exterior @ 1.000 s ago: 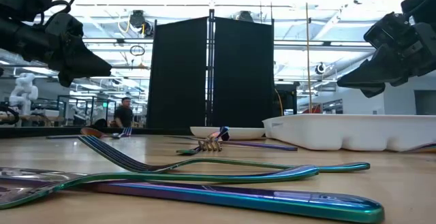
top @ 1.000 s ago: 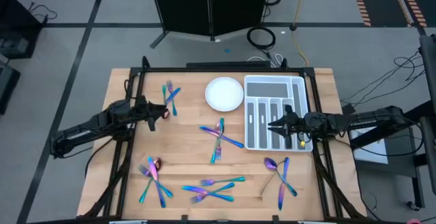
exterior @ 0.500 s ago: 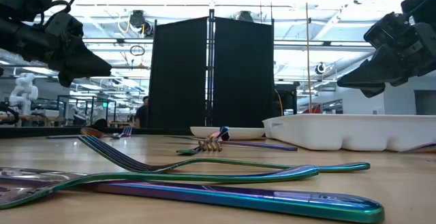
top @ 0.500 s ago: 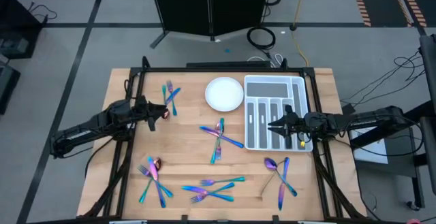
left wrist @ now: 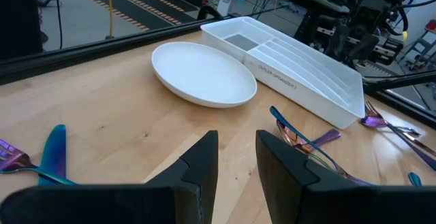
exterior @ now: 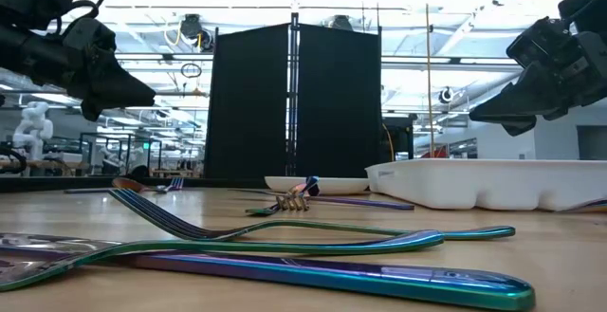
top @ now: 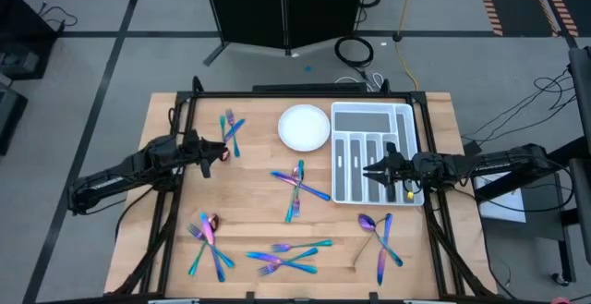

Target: Sort silverware

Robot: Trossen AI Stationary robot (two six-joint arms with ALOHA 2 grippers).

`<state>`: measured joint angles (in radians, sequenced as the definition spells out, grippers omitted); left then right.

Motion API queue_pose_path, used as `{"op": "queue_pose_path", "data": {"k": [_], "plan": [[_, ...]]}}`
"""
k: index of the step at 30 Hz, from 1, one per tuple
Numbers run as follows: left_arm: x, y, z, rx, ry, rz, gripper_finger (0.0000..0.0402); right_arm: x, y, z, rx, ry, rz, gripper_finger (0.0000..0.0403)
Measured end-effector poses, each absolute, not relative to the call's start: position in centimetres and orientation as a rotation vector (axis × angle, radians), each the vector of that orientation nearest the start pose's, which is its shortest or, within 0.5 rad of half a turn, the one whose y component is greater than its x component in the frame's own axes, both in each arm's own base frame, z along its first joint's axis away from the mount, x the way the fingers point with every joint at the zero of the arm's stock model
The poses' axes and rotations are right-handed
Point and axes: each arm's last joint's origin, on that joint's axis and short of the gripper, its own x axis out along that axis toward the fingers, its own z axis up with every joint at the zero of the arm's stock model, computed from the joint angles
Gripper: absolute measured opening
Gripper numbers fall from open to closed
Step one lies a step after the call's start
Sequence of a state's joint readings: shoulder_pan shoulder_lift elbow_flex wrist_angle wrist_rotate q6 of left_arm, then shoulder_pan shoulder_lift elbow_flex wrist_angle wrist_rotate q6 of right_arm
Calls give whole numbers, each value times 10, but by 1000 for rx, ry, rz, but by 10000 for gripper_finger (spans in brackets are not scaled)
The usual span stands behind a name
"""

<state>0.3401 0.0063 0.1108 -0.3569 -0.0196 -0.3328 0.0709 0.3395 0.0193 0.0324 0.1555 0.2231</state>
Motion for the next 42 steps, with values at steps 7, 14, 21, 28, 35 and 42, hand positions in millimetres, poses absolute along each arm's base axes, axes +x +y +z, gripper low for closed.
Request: {"op": "queue_pose_path", "data": {"k": [7,14,21,28,35,42], "plan": [[82,30,166,-368,189,396,99,115,4,144,189,275,-115,82],[82,30,166,-368,189,396,99,115,4,144,189,275,-115,82],[82,30,166,-368,189,397,99,115,4,144,189,275,-115,82],[82,30,166,-368,189,396,99,115,4,144,207,274,-118,82],[82,30,166,-368,188,397,99,115,4,145,340,252,-131,82],[83,30,173,-441,103,386,99,118,2,162,413,68,-165,82]]}}
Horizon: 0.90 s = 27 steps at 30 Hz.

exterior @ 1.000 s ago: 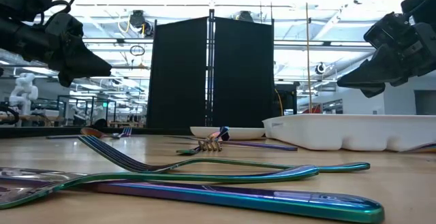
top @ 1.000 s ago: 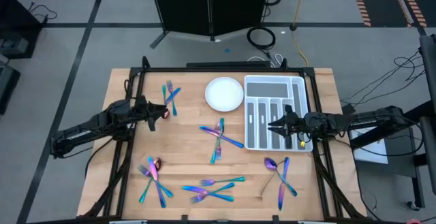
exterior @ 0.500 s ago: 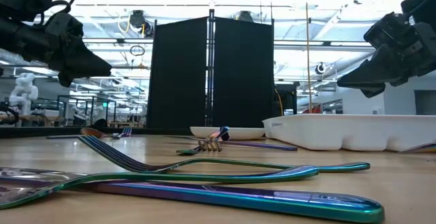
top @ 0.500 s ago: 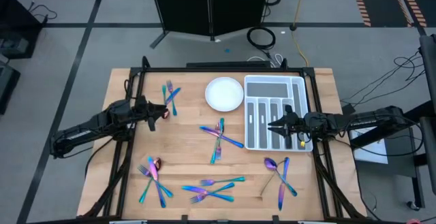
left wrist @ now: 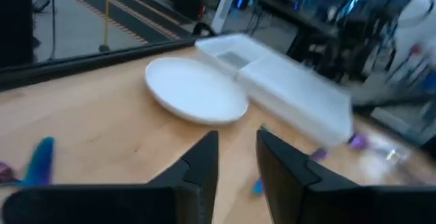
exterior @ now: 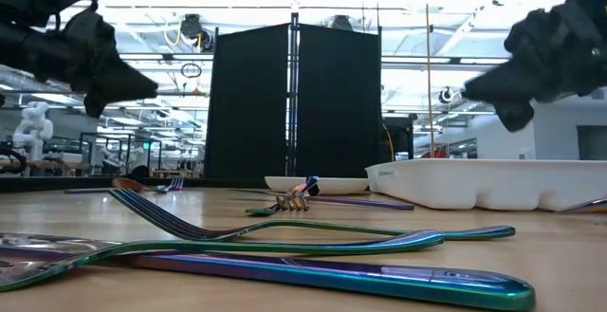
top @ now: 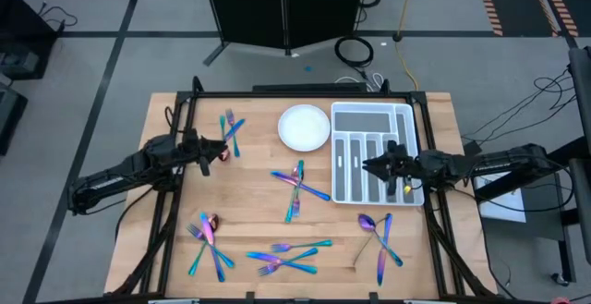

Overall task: Sort silverware
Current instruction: Put the purple spoon into the white silverware tray

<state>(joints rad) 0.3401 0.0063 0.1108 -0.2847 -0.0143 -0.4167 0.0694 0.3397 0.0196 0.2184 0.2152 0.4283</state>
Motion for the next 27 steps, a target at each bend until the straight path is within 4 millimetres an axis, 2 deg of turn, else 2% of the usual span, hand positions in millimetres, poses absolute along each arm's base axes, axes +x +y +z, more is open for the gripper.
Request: {"op": "queue_pose_path", "data": {"k": [8,11,14,19,24,27], "plan": [[84,30,178,-702,-2,375,99,118,1,180,479,-121,-145,82],[86,30,188,-724,-89,313,99,119,1,191,460,-143,-140,82],[87,29,199,-707,-170,252,99,122,2,211,381,-150,-143,82],[89,30,218,-659,-175,253,99,129,1,252,235,-104,-209,82],[97,34,249,-600,-152,288,99,136,-1,301,159,-89,-249,82],[107,37,269,-567,-131,304,99,141,-1,323,142,-69,-253,82]]}}
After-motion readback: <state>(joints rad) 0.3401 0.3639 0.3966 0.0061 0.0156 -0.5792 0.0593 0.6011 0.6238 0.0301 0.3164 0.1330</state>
